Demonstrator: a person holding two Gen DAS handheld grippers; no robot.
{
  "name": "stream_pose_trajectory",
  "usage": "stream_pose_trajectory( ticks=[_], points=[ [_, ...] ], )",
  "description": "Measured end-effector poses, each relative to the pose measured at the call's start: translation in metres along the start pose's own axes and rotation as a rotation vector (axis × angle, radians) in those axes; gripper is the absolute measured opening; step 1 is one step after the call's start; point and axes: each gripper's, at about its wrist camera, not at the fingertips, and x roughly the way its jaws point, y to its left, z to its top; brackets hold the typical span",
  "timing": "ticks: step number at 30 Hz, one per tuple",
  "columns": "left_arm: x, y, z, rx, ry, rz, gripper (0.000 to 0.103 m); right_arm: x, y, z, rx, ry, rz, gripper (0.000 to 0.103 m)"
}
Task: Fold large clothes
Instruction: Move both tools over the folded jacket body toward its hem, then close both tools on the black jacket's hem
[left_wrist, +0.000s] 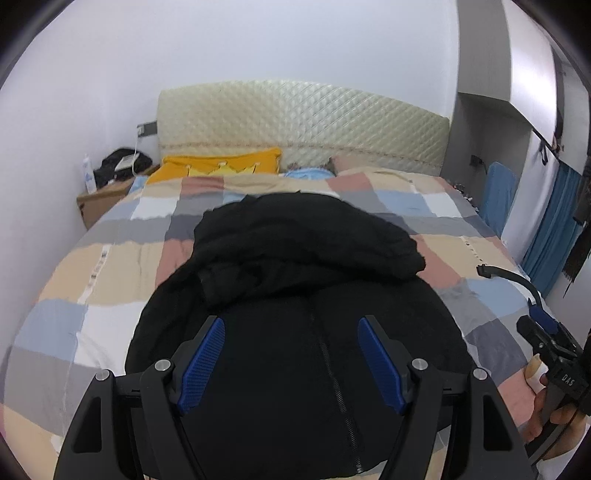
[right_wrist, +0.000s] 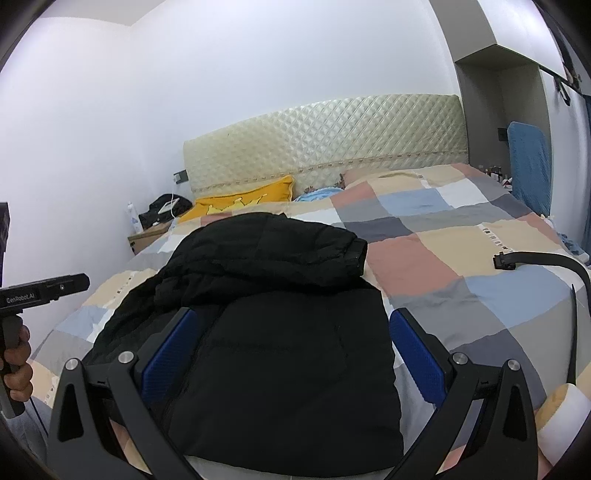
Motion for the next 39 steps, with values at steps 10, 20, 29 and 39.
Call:
stream_pose_trajectory(
  ticks=[10,20,29,39],
  points=[
    [0.043,0.048,-0.038,-0.066,0.097,0.031,0.074,0.012,0.008,-0.005,-0.043,0.068,-0.015,0.103],
    [0.050,0.085,-0.057,-0.148,0.166,0.100,0.074,0.013,-0.010,0.009,-0.045,0.115,-0.017,0.103],
    [0.056,0.110,-0.066,-0.234,0.217,0.140,0.074,0.056,-0.062,0.027,-0.102,0.314,-0.136,0.103],
    [0.072,0.112,-0.073,-0.245,0.285,0.168,0.074,0.136,-0.110,-0.057,0.335,0.812,0.139,0.103]
  ],
)
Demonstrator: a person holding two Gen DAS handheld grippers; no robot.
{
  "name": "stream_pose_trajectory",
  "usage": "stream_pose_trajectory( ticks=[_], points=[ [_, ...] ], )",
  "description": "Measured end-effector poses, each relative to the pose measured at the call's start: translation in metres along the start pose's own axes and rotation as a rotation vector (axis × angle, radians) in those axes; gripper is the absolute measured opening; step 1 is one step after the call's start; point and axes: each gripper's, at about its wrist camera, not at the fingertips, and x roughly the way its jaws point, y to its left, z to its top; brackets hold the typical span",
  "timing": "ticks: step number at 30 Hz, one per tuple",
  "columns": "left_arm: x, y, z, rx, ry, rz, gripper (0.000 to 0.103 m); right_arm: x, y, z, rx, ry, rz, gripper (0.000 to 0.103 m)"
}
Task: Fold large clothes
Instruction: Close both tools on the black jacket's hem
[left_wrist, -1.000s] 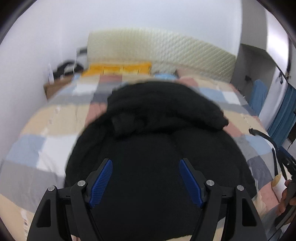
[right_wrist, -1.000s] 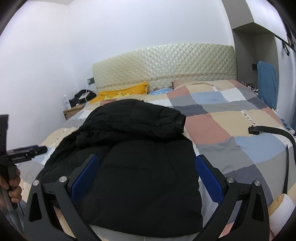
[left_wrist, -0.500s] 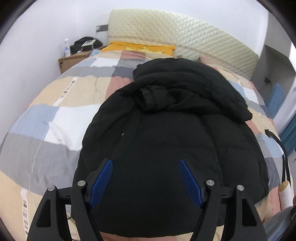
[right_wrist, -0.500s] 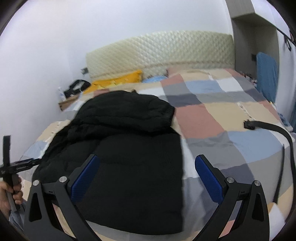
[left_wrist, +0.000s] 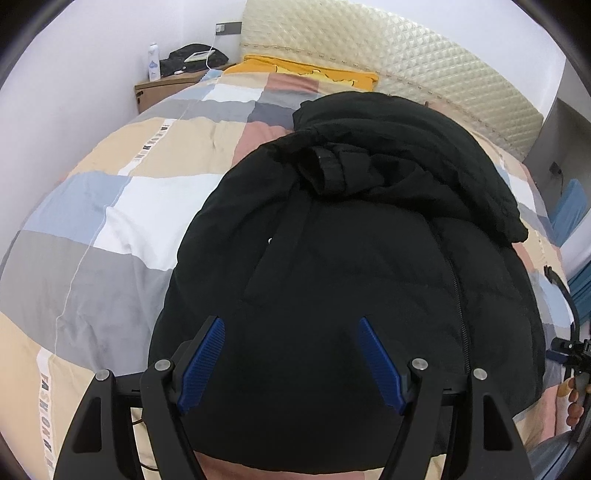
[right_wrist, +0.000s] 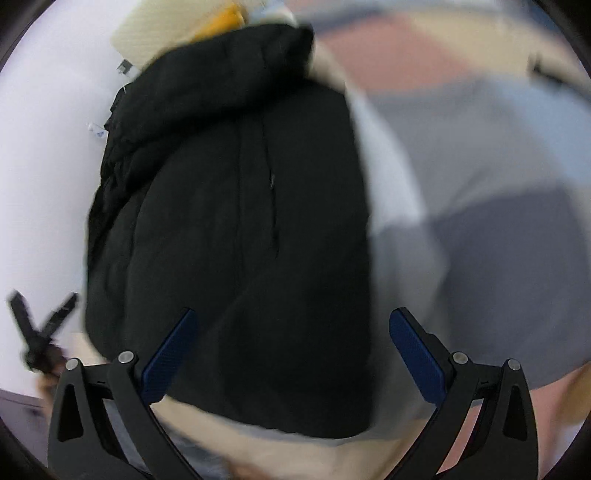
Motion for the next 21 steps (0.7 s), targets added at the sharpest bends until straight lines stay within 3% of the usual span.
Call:
stream_pose_trajectory(
  ticks=[2,6,12,17,19,21],
  points=[
    [0.000,-0.003,-0.002,0.012,-0.003,0.022,0.074,0.017,-0.007,-0.004,0.048,0.074,0.015,0.103],
    [0.002,-0.005,-0.002,0.018,0.006,0.014,0.074,0.026,-0.004,-0.005,0.049,0.109,0.063,0.102],
    [0.015,-0.004,-0.005,0.019,0.062,-0.009,0.074,-0.009,0.046,-0.010,-0.108,-0.023,0.250,0.101],
    [0.014,-0.004,-0.008,0.015,0.057,0.002,0.074,-0.018,0.055,-0.014,-0.147,-0.041,0.285,0.100],
    [0.013,-0.007,-0.009,0.024,0.059,-0.009,0.074,-0.013,0.049,-0.013,-0.126,-0.032,0.260,0.088],
    [0.014,-0.009,-0.011,0.031,0.068,-0.024,0.074,-0.005,0.041,-0.010,-0.117,-0.012,0.159,0.067]
  ],
)
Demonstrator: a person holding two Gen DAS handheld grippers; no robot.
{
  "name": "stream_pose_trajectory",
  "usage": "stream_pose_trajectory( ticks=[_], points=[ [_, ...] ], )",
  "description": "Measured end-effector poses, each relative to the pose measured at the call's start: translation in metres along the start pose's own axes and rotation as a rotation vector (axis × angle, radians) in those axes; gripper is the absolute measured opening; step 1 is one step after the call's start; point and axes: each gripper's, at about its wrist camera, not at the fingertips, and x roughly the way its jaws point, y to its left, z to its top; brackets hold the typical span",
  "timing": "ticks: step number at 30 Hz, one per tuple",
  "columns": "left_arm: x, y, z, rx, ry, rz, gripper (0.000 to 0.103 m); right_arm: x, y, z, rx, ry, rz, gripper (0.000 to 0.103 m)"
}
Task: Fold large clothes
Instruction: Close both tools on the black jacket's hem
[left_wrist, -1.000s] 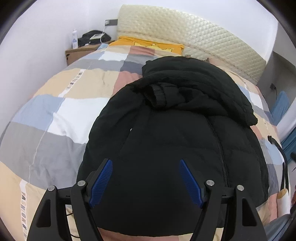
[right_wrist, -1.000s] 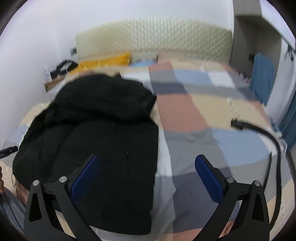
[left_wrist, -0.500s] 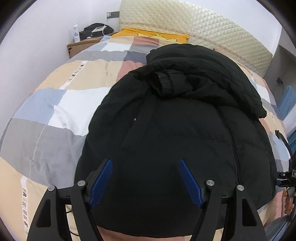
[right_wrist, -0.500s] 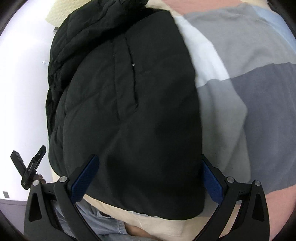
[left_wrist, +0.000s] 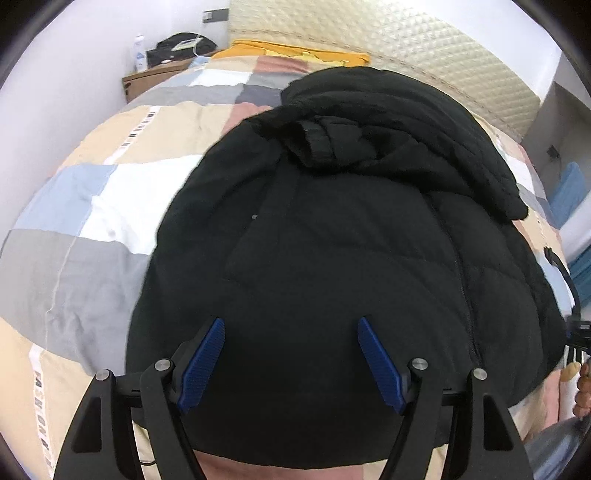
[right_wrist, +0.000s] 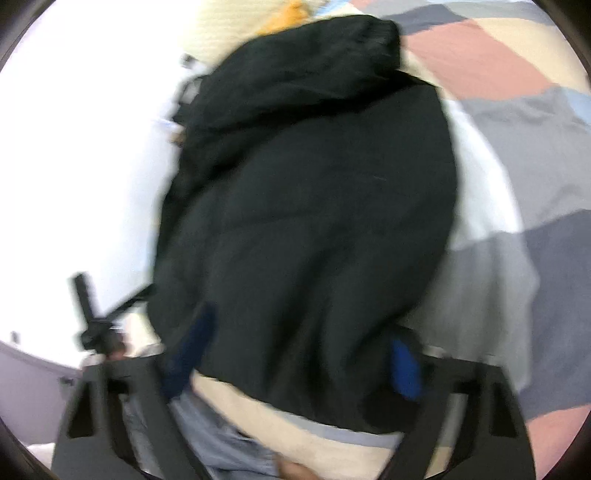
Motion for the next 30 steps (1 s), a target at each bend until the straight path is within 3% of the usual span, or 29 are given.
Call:
stream_pose_trajectory(
  ticks=[6,7,9,11,14,19,22,24,28,30],
  points=[
    [0.003,-0.004,-0.001,0.004,0.014,0.001,0.074,0.022,-0.033,-0.002,0.140,0.092,-0.151,0.064],
    [0.003,-0.004,-0.001,0.003,0.015,0.001,0.074,0.024,-0.039,-0.003,0.169,0.094,-0.160,0.067],
    [0.004,-0.003,-0.001,-0.001,0.019,-0.002,0.074,0.027,-0.044,-0.004,0.186,0.102,-0.179,0.083],
    [0.004,-0.003,-0.001,-0.005,0.021,-0.005,0.074,0.034,-0.041,-0.005,0.174,0.123,-0.173,0.084],
    [0.005,-0.003,-0.001,-0.006,0.023,-0.007,0.074,0.044,-0.025,-0.001,0.113,0.150,-0.156,0.101],
    [0.003,-0.002,-0.001,-0.016,0.026,-0.055,0.074,0.060,-0.009,-0.001,0.036,0.199,-0.132,0.101],
    [-0.001,-0.002,-0.002,-0.016,0.018,-0.077,0.074,0.049,-0.001,-0.002,0.009,0.178,-0.099,0.079],
    [-0.006,0.003,0.000,-0.049,0.009,-0.156,0.074,0.044,0.010,-0.002,-0.034,0.160,-0.091,0.062],
    [-0.021,0.020,0.006,-0.097,-0.032,-0.318,0.074,0.034,0.026,-0.005,-0.113,0.142,-0.036,0.052],
    [-0.029,0.033,0.006,-0.116,-0.052,-0.329,0.074,0.027,0.033,-0.004,-0.139,0.116,-0.027,0.036]
  ],
)
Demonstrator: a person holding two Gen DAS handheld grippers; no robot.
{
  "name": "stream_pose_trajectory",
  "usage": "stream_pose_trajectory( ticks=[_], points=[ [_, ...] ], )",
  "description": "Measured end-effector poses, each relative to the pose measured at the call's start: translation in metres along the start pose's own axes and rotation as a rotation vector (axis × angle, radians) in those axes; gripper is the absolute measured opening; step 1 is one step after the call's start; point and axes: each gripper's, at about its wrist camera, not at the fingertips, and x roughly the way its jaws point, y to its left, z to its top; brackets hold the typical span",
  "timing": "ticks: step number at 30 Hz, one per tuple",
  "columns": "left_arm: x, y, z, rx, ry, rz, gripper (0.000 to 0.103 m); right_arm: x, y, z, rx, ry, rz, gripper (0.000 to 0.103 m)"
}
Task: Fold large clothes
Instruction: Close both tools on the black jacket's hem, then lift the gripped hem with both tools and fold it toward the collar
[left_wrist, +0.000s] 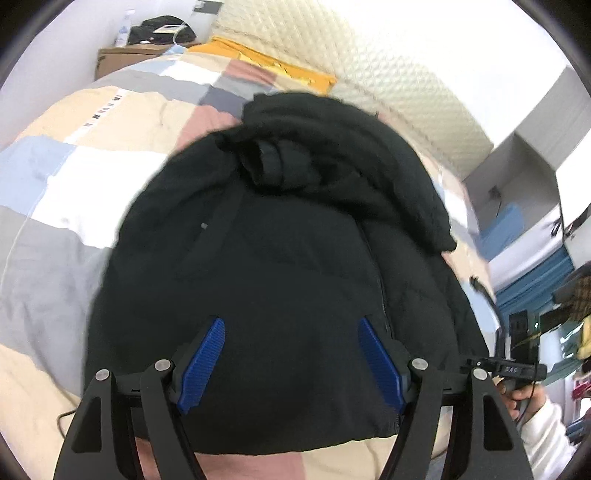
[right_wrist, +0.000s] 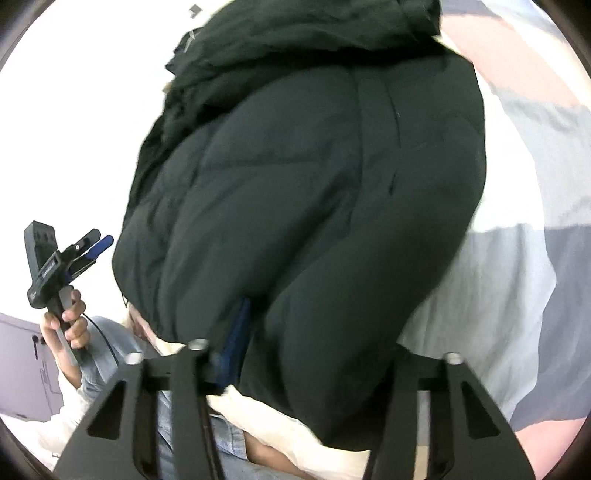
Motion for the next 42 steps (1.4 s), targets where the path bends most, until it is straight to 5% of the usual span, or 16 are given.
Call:
stream_pose_trajectory(
  ticks=[4,8,13,17,25,29,36,40,42],
  points=[
    [-0.017,0.031,0.008,-0.074,-0.017,0.061,0.086,-0.017,0.004,-0.001,-0.003,-0.064,0.010,0.020],
    [-0.013,0.062,0.023,-0.204,0.046,0.012,0.087,-0.035,0.006,-0.001,-0.015,-0.125,0.022,0.018],
    [0.011,0.104,0.030,-0.310,0.126,0.123,0.089,-0.043,-0.002,-0.001,0.028,-0.155,0.036,0.018],
    [0.028,0.124,0.017,-0.379,0.204,0.139,0.089,-0.031,-0.017,-0.003,0.103,-0.090,0.006,0.018],
    [0.057,0.121,0.009,-0.425,0.314,-0.024,0.089,-0.002,-0.067,-0.010,0.334,0.054,0.024,0.038],
    [0.065,0.119,0.013,-0.434,0.322,-0.080,0.089,0.000,-0.078,-0.014,0.392,0.068,-0.013,0.067],
    [0.060,0.100,0.020,-0.387,0.286,-0.294,0.089,-0.003,-0.072,-0.020,0.442,-0.010,0.036,0.068],
    [0.063,0.090,0.018,-0.336,0.317,-0.242,0.089,0.000,-0.062,-0.023,0.420,-0.060,0.010,0.068],
    [0.069,0.091,0.016,-0.345,0.341,-0.198,0.089,-0.001,-0.054,-0.021,0.401,-0.093,-0.003,0.055]
  ],
)
